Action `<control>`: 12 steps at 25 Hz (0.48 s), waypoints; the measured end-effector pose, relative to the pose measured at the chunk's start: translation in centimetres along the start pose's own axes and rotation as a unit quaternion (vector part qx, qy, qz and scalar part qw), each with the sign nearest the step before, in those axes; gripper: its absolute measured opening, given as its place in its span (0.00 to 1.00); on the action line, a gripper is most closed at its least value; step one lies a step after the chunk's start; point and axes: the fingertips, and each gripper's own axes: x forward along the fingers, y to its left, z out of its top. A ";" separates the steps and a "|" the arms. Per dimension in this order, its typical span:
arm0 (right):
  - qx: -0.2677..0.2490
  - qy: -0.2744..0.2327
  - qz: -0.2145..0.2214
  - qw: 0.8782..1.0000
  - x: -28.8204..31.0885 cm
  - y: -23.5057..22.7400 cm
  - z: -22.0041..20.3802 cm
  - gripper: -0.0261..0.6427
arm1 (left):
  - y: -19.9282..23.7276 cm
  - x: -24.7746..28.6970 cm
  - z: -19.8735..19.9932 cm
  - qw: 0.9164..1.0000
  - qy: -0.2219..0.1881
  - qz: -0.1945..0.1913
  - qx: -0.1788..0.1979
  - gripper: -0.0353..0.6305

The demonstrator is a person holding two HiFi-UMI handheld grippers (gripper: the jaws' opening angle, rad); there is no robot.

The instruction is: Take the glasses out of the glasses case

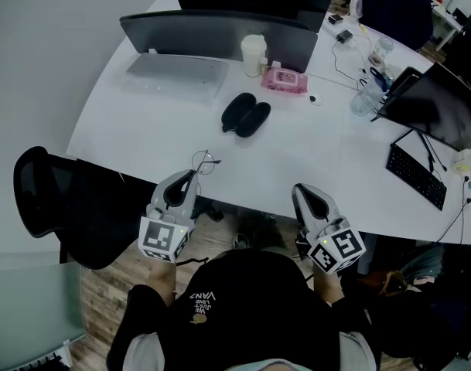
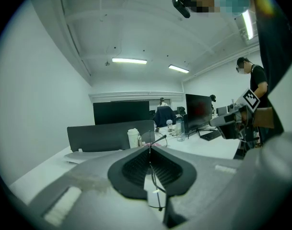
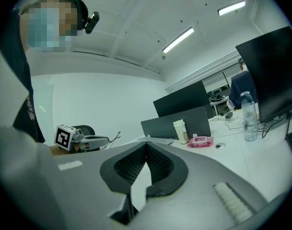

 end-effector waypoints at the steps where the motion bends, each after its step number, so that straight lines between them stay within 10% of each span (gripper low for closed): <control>1: -0.001 0.001 0.000 1.000 0.0 0.0 0.0 0.04 | -0.1 -0.1 0.0 1.000 0.000 0.000 -0.002 0.07; 12: -0.017 0.008 -0.015 1.000 -0.4 -0.2 -0.3 0.04 | -1.3 -0.2 0.5 1.000 -0.007 -0.011 -0.005 0.07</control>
